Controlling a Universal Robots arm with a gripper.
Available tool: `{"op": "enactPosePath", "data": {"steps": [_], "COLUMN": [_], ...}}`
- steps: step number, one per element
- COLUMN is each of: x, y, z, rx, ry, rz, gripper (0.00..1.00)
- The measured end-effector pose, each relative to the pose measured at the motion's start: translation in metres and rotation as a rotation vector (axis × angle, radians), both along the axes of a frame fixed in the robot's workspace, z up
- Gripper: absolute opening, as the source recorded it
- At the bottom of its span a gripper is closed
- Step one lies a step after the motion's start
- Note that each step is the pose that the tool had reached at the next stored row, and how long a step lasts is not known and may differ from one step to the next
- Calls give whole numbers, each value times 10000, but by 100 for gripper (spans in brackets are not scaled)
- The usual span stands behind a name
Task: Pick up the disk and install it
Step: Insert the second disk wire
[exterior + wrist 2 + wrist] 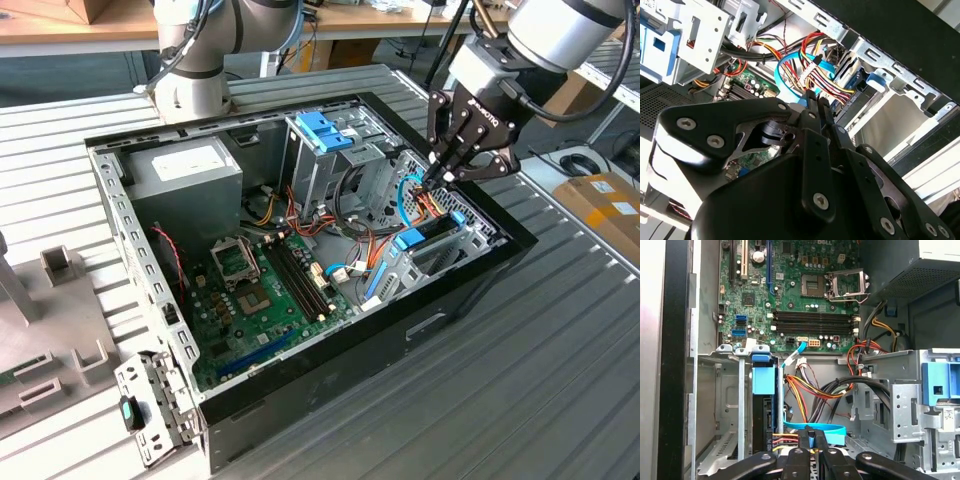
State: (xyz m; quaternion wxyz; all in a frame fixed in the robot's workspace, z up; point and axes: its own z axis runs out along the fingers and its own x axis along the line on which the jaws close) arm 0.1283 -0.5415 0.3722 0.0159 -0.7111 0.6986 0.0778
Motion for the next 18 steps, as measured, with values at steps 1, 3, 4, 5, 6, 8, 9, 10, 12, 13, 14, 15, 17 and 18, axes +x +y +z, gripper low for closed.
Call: {"op": "enactPosePath", "data": {"steps": [1, 3, 4, 5, 6, 8, 9, 10, 12, 13, 14, 15, 17, 18], "x": [-17, -27, -29, -30, -32, -35, -38, -42, -55, -59, -60, -60, -60, -60], "y": [-60, -150, -172, -197, -216, -247, -271, -307, -351, -357, -358, -358, -358, -358], "z": [0, -3, -5, -6, -9, -16, -22, -31, -48, -60, -91, -115, -172, -182], "rx": [-1, -1, 0, -2, -1, 0, 0, -1, -1, 2, -1, -1, -2, -2], "ry": [0, 0, 0, 1, 1, 0, 0, 0, 0, 1, 1, 0, 1, 0], "rz": [0, 0, 0, 1, 0, 0, -1, 0, 0, 0, 1, 0, 0, 0], "gripper": [16, 16, 16, 16, 16, 16, 16, 16, 16, 16, 16, 16, 16, 16]}}
